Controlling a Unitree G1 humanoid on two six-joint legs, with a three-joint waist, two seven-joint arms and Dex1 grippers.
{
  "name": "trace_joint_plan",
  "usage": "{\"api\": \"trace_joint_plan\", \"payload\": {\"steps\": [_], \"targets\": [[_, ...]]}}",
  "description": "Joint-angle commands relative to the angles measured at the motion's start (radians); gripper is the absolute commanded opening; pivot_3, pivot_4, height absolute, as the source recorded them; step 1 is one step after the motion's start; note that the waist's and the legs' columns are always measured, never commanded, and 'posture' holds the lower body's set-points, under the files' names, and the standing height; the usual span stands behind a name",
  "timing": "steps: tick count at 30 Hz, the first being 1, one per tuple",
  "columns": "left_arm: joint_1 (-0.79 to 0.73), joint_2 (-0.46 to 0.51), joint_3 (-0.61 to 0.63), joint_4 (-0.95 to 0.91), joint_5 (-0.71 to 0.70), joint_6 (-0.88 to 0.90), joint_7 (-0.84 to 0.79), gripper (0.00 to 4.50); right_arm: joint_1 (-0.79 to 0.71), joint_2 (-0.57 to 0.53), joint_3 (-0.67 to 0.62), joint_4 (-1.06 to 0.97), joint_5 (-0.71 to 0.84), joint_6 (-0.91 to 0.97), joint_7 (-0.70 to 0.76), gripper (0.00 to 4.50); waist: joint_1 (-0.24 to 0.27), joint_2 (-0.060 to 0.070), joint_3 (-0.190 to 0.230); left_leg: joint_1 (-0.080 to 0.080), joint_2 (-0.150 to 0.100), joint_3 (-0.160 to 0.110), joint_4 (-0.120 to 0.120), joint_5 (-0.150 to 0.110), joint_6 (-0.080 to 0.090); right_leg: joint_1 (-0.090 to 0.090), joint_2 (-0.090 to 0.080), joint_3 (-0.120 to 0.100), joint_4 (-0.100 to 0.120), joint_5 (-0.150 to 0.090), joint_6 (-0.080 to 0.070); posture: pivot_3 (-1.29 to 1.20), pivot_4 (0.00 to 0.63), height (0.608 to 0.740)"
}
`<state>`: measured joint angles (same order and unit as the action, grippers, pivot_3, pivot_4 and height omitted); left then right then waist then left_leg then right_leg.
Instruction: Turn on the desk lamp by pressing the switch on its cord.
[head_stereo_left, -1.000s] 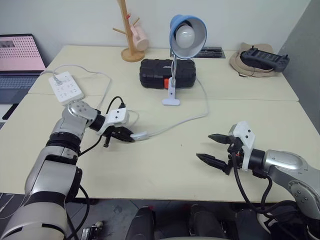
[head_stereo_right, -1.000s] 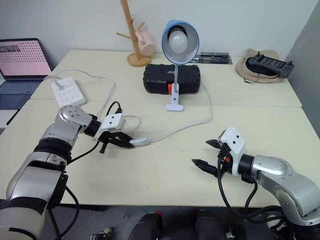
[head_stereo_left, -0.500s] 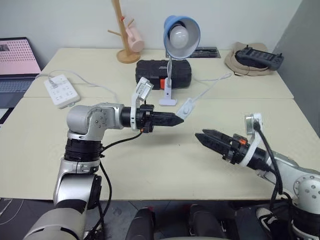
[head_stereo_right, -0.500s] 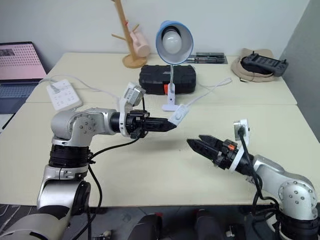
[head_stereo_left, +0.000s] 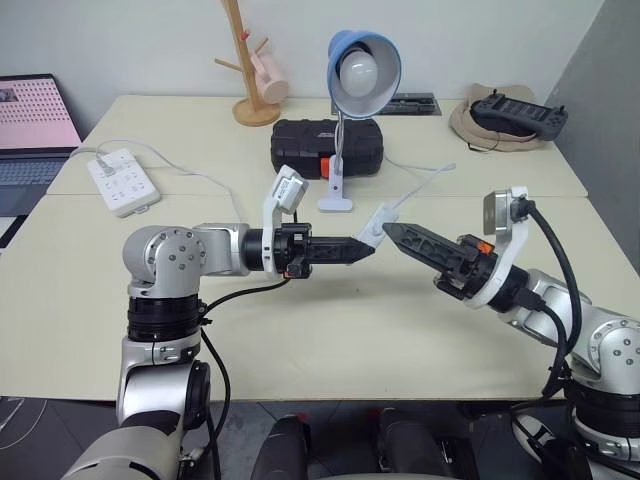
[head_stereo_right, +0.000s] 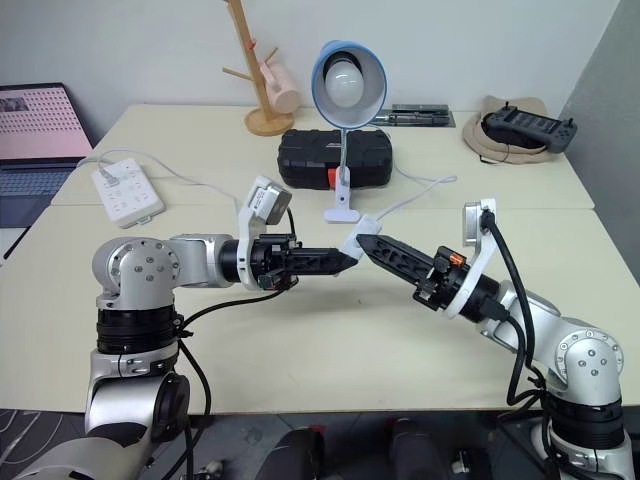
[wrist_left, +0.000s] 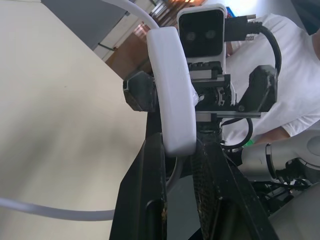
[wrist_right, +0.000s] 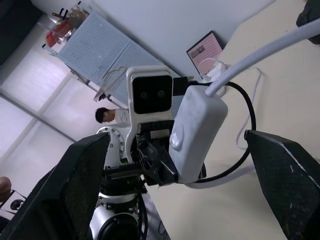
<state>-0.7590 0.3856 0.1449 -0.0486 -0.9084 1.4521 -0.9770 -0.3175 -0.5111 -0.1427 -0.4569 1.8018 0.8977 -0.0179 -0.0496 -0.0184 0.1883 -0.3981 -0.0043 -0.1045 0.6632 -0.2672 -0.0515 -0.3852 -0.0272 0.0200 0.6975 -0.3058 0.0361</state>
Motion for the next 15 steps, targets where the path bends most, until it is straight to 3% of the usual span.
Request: {"api": "trace_joint_plan", "payload": {"steps": [1, 4, 7, 15], "targets": [[-0.01, -0.006, 0.021, -0.038, -0.057, -0.004, 0.025, 0.37, -0.028, -0.001, 0.014, -0.005, 0.038, -0.033, -0.001, 4.5, 0.0, 0.0, 0.0, 0.0, 0.0, 0.0, 0.0, 0.0, 0.0, 0.0, 0.0, 0.0, 0.0, 0.0, 0.0, 0.0, 0.15, 0.74], [-0.012, -0.005, 0.018, -0.038, -0.077, -0.009, 0.041, 0.37, -0.035, -0.003, 0.025, -0.002, 0.045, -0.039, 0.0, 4.5, 0.001, 0.0, 0.0, 0.0, 0.0, 0.0, 0.0, 0.0, 0.0, 0.0, 0.0, 0.0, 0.0, 0.0, 0.0, 0.0, 0.15, 0.74], [-0.013, -0.003, 0.013, -0.036, -0.089, -0.015, 0.05, 0.37, -0.037, -0.006, 0.033, -0.004, 0.046, -0.043, 0.001, 4.05, 0.001, 0.0, 0.0, 0.0, 0.0, 0.001, 0.0, 0.0, 0.0, 0.0, 0.0, 0.0, 0.0, 0.0, 0.0, 0.0, 0.15, 0.74], [-0.025, 0.003, -0.006, -0.016, -0.097, -0.043, 0.052, 0.37, -0.035, -0.006, 0.053, -0.007, 0.043, -0.054, 0.001, 2.06, 0.001, 0.0, 0.0, 0.0, 0.0, 0.002, 0.0, 0.0, 0.0, 0.0, 0.0, 0.0, -0.001, 0.0, 0.0, 0.0, 0.15, 0.74]]}}
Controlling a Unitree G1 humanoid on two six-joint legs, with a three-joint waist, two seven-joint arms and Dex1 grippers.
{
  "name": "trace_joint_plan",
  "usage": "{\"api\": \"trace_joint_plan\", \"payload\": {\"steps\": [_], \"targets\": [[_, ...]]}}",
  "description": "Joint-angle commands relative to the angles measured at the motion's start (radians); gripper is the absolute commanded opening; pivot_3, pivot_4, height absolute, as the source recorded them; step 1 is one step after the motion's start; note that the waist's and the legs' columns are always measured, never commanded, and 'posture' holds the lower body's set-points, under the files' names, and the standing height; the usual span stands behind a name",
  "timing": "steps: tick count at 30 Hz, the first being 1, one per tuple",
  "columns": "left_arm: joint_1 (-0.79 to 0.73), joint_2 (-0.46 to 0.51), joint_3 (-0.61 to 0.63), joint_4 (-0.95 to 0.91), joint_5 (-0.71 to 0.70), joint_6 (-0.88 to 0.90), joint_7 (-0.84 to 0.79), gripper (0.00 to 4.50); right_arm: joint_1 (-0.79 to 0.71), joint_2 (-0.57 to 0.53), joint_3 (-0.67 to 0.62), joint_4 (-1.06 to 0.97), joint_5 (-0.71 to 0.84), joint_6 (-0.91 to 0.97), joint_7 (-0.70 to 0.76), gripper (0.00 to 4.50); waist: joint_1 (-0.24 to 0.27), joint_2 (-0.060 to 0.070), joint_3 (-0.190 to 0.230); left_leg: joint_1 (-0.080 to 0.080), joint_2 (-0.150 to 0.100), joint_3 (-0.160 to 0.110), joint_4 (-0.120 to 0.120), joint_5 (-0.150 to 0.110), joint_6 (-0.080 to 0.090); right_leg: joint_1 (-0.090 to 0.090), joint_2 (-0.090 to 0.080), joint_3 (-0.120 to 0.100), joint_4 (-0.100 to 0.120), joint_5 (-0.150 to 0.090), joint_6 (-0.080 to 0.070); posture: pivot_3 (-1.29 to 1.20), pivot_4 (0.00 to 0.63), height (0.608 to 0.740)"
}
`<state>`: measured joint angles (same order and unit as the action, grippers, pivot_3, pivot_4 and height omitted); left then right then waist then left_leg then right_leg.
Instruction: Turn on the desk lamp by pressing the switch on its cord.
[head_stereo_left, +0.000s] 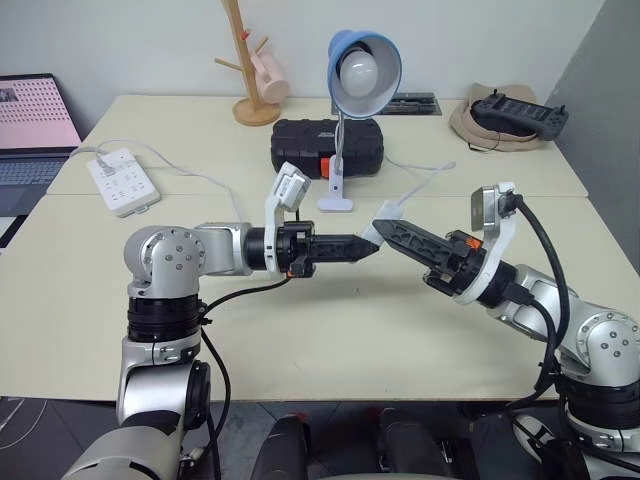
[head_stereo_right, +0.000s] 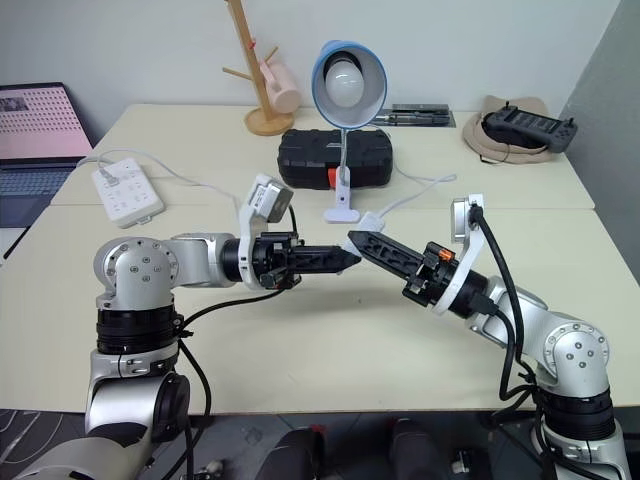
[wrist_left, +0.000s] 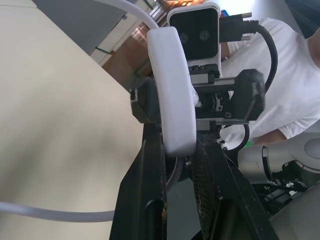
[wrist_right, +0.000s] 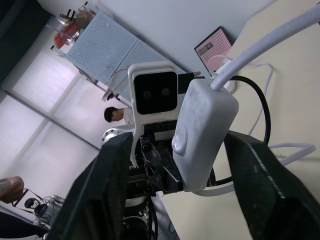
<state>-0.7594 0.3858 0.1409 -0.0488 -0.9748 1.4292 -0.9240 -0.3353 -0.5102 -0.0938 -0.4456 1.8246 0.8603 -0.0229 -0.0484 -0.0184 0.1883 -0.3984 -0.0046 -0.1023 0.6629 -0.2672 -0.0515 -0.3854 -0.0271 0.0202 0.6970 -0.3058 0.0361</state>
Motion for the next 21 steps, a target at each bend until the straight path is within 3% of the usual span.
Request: {"api": "trace_joint_plan", "payload": {"steps": [1, 8, 19, 20, 21], "targets": [[-0.026, 0.004, -0.002, -0.014, -0.031, -0.022, -0.001, 0.37, -0.018, -0.007, 0.004, -0.018, 0.02, -0.017, 0.007, 1.9, 0.0, 0.0, 0.0, 0.0, 0.0, 0.0, 0.0, 0.0, 0.0, 0.0, 0.0, 0.0, 0.0, 0.0, 0.0, 0.0, 0.15, 0.74], [-0.029, 0.008, -0.008, -0.009, -0.042, -0.03, 0.007, 0.37, -0.013, -0.011, 0.007, -0.016, 0.014, -0.017, 0.013, 0.58, 0.0, 0.0, 0.0, 0.0, 0.0, 0.001, 0.0, 0.0, 0.0, 0.0, 0.0, 0.0, 0.0, 0.0, 0.0, 0.0, 0.15, 0.74], [-0.036, 0.013, -0.009, -0.006, -0.062, -0.035, 0.025, 0.37, -0.016, -0.021, 0.01, -0.014, -0.022, -0.017, 0.03, 0.56, 0.0, 0.0, 0.0, 0.0, 0.0, 0.001, 0.0, 0.0, 0.0, 0.0, 0.0, 0.0, 0.0, 0.0, 0.0, 0.0, 0.15, 0.74], [-0.036, 0.013, -0.009, -0.005, -0.064, -0.035, 0.026, 0.37, -0.017, -0.023, 0.01, -0.013, -0.022, -0.015, 0.034, 1.26, 0.0, 0.0, 0.0, 0.0, 0.0, 0.001, 0.0, 0.0, 0.0, 0.0, 0.0, 0.0, 0.0, 0.0, 0.0, 0.0, 0.15, 0.74], [-0.038, 0.015, -0.01, -0.004, -0.065, -0.035, 0.026, 0.37, -0.015, -0.023, 0.009, -0.012, -0.023, -0.015, 0.037, 1.39, 0.001, 0.0, 0.0, 0.0, 0.0, 0.001, 0.0, 0.0, 0.0, 0.0, 0.0, 0.0, 0.0, 0.0, 0.0, 0.0, 0.15, 0.74]]}}
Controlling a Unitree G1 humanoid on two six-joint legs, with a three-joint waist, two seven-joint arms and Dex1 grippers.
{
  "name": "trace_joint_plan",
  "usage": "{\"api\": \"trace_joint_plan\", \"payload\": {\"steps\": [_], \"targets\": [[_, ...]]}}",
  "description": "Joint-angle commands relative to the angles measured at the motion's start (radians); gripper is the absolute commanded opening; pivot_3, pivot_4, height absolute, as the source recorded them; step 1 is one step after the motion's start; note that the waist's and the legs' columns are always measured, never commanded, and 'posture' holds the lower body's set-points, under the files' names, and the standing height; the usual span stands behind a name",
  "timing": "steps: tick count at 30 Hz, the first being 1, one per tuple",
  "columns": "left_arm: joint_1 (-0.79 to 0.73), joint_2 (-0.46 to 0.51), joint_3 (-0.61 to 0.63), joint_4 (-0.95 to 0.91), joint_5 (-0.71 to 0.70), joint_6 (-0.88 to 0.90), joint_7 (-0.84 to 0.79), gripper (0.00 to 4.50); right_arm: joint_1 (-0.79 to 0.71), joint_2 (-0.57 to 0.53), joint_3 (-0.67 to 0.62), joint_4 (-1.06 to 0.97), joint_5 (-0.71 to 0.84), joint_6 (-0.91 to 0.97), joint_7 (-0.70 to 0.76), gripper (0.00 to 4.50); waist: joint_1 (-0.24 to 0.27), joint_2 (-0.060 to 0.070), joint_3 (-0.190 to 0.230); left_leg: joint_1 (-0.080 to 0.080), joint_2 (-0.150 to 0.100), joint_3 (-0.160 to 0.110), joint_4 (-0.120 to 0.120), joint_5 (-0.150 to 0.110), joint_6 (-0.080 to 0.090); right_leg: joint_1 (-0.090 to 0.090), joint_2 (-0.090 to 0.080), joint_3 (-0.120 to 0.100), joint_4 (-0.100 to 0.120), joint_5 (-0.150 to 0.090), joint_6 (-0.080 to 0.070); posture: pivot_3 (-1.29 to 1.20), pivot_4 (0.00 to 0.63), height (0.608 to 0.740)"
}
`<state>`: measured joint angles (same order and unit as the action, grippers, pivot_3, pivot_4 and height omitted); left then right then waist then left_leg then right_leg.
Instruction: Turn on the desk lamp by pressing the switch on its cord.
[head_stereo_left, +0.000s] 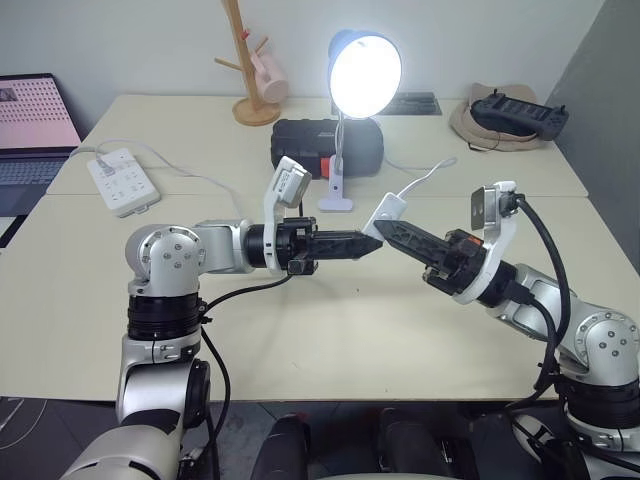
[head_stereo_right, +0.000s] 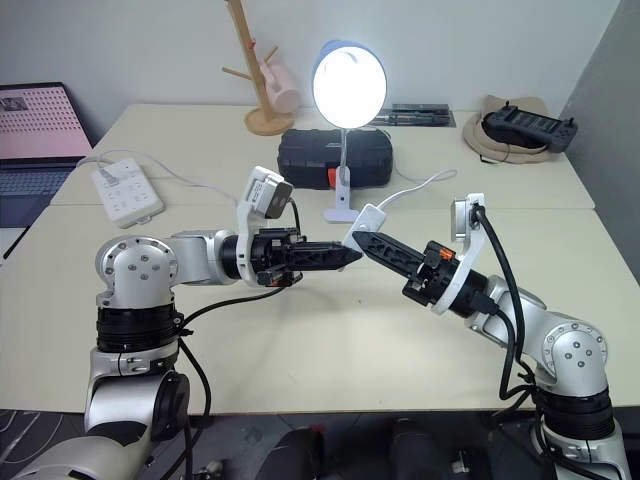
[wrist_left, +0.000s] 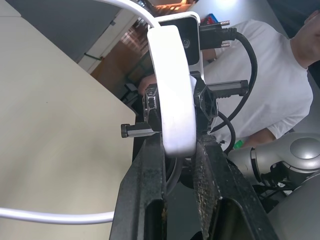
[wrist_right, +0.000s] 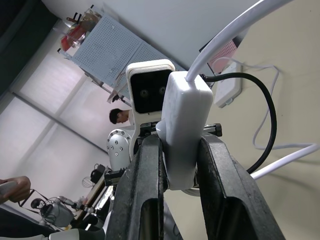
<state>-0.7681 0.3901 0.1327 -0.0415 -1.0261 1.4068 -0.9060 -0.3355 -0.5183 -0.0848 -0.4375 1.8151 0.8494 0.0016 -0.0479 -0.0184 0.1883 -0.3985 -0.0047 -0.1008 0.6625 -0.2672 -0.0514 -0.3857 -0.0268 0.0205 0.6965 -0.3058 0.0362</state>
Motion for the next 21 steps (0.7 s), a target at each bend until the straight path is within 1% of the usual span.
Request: {"api": "trace_joint_plan", "payload": {"steps": [1, 7, 8, 9, 11, 15, 18, 19, 21], "targets": [[-0.032, 0.012, -0.004, -0.01, -0.014, -0.014, 0.008, 0.37, -0.012, -0.017, -0.001, -0.018, -0.017, -0.006, 0.014, 1.63, 0.0, 0.0, 0.0, 0.0, 0.0, 0.0, 0.0, 0.0, 0.0, 0.0, 0.0, 0.0, 0.0, 0.0, 0.0, 0.0, 0.15, 0.74], [-0.041, 0.034, -0.022, 0.0, -0.001, -0.03, -0.008, 0.37, 0.01, -0.034, -0.02, -0.018, -0.022, -0.01, 0.024, 2.91, 0.0, 0.0, 0.0, 0.0, 0.0, 0.0, 0.0, 0.0, 0.0, 0.0, 0.0, 0.0, 0.0, 0.0, 0.0, 0.0, 0.15, 0.74], [-0.046, 0.046, -0.032, 0.009, 0.015, -0.045, -0.018, 0.37, 0.028, -0.054, -0.028, -0.024, -0.038, -0.002, 0.03, 3.01, 0.0, 0.0, 0.0, 0.0, 0.0, 0.0, 0.0, 0.0, 0.0, 0.0, 0.0, 0.0, 0.0, 0.0, 0.0, 0.0, 0.15, 0.74], [-0.05, 0.055, -0.039, 0.016, 0.024, -0.056, -0.026, 0.37, 0.042, -0.067, -0.033, -0.029, -0.05, 0.003, 0.034, 3.3, 0.002, 0.0, 0.0, 0.0, 0.0, 0.001, 0.0, 0.0, 0.0, 0.0, 0.0, 0.0, 0.0, 0.0, 0.0, 0.0, 0.15, 0.74], [-0.062, 0.085, -0.077, 0.041, 0.072, -0.111, -0.061, 0.37, 0.095, -0.121, -0.062, -0.043, -0.089, 0.021, 0.055, 3.56, 0.007, 0.0, 0.0, 0.0, -0.001, 0.001, 0.0, 0.0, 0.0, 0.0, 0.0, 0.0, -0.001, 0.0, 0.0, 0.0, 0.15, 0.74], [-0.06, 0.156, -0.183, 0.06, 0.184, -0.251, -0.162, 0.37, 0.156, -0.202, -0.116, -0.089, -0.117, 0.029, 0.096, 4.38, 0.016, 0.0, 0.0, -0.001, -0.002, 0.003, -0.001, 0.0, 0.0, 0.0, 0.001, 0.001, -0.002, 0.0, 0.0, 0.0, 0.15, 0.74], [-0.064, 0.191, -0.291, 0.121, 0.339, -0.435, -0.229, 0.37, 0.18, -0.261, -0.127, -0.149, -0.196, 0.038, 0.116, 4.44, 0.017, 0.0, 0.0, -0.001, -0.002, 0.004, -0.001, 0.0, 0.0, -0.001, 0.001, 0.002, -0.002, 0.0, 0.0, 0.0, 0.15, 0.74], [-0.059, 0.213, -0.357, 0.142, 0.431, -0.552, -0.265, 0.37, 0.182, -0.283, -0.123, -0.174, -0.243, 0.037, 0.115, 4.44, 0.017, 0.0, 0.0, 0.0, -0.001, 0.004, -0.001, 0.0, 0.0, -0.001, 0.002, 0.002, -0.002, 0.0, 0.0, 0.0, 0.15, 0.74], [-0.051, 0.24, -0.445, 0.184, 0.563, -0.734, -0.324, 0.37, 0.188, -0.313, -0.106, -0.207, -0.327, 0.035, 0.119, 4.44, 0.017, 0.0, 0.0, 0.0, -0.001, 0.004, -0.001, 0.0, 0.0, -0.001, 0.003, 0.002, -0.002, 0.0, 0.0, 0.0, 0.15, 0.74]]}}
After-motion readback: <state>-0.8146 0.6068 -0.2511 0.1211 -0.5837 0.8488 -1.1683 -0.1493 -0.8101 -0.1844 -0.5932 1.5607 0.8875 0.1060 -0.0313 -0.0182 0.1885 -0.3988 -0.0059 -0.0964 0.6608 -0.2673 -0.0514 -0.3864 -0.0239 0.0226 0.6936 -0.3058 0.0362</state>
